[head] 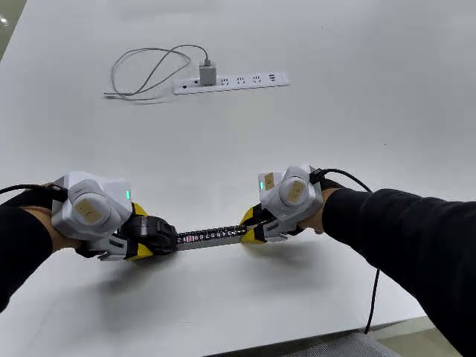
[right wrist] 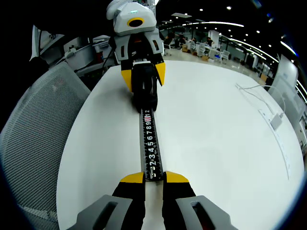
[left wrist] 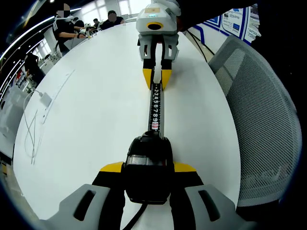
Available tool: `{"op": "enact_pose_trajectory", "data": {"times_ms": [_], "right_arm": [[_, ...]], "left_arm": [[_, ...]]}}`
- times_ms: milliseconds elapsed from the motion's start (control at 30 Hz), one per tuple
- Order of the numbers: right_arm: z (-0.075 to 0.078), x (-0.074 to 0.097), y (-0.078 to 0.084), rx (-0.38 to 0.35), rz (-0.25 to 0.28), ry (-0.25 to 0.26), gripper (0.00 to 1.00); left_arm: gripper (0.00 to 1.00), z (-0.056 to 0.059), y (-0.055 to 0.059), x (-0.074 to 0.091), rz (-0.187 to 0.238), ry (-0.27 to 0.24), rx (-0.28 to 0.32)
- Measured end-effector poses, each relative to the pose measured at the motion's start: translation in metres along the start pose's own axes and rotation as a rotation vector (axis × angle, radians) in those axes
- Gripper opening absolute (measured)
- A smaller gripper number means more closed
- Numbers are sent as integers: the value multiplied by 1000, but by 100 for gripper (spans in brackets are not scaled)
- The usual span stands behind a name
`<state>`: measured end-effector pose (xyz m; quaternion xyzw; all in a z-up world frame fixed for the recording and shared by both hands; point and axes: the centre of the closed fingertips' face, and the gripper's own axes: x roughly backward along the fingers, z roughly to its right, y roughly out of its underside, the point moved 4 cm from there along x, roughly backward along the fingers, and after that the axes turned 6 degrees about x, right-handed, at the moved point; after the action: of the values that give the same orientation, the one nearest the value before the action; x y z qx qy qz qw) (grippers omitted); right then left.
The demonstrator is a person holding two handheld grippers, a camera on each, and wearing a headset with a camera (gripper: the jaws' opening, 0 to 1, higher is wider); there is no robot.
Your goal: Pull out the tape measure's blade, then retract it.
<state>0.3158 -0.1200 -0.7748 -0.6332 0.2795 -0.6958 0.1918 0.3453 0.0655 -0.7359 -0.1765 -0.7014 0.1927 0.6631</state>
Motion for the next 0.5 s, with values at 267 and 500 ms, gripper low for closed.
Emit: {"op": "enact_pose_trajectory", "data": {"times_ms": [267,500], "right_arm": [[1,6,5,2,-11,-2,9],[1,9,9,3,-19,0,9]], "left_arm": [[30,0,0,0,-1,-2,0],[30,0,0,0,-1,-2,1]]}}
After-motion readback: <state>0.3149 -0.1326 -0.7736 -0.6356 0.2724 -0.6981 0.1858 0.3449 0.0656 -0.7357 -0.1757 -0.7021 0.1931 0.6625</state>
